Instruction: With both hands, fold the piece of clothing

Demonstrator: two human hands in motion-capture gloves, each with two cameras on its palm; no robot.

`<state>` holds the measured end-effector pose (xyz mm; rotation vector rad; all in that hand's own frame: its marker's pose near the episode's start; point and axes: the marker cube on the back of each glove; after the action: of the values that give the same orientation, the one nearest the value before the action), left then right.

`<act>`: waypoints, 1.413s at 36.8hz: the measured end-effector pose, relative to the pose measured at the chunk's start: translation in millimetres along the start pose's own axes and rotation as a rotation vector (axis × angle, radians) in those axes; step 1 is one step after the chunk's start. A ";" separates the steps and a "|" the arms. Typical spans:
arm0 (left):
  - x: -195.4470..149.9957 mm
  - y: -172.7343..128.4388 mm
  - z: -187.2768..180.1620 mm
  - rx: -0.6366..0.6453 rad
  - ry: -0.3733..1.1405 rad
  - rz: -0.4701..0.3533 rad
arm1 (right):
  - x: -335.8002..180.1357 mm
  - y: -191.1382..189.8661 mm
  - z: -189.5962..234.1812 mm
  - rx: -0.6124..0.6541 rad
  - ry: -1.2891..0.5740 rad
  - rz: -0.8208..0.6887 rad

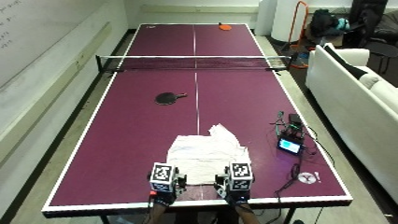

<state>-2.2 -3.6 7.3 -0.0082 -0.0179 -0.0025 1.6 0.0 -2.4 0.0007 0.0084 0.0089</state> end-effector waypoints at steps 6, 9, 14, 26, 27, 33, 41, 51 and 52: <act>0.7 -2.9 5.5 -0.018 -0.002 0.008 | 3.5 -0.9 -3.4 0.019 -0.007 0.005; 3.6 -4.2 4.0 -0.008 0.014 0.012 | 6.6 -0.5 -5.6 0.029 0.001 0.009; 5.6 -5.5 3.3 0.003 0.015 0.021 | 10.4 0.5 -8.2 0.036 0.011 0.007; 8.8 -13.5 13.3 -0.003 -0.008 0.032 | 15.3 -3.2 -9.1 0.024 0.011 -0.064; 9.7 -16.3 16.1 0.004 -0.006 0.029 | 15.4 -4.6 -7.9 0.019 0.015 -0.068; 12.7 -46.0 61.1 -0.040 -0.033 0.005 | 22.5 -35.0 34.1 -0.091 0.040 -0.061; 21.6 -58.2 111.1 -0.192 0.028 0.082 | 9.0 -35.3 67.5 -0.459 -0.148 -0.149; 31.5 -52.9 116.1 -0.247 0.075 0.156 | 5.0 -23.6 68.9 -0.524 -0.147 -0.129; 31.6 -50.1 111.6 -0.240 0.066 0.156 | 4.5 -23.8 68.1 -0.509 -0.159 -0.135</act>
<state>27.3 -52.9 119.8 -0.2492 0.0489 0.1512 7.0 -23.8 65.6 -0.5079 -0.1528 -0.1237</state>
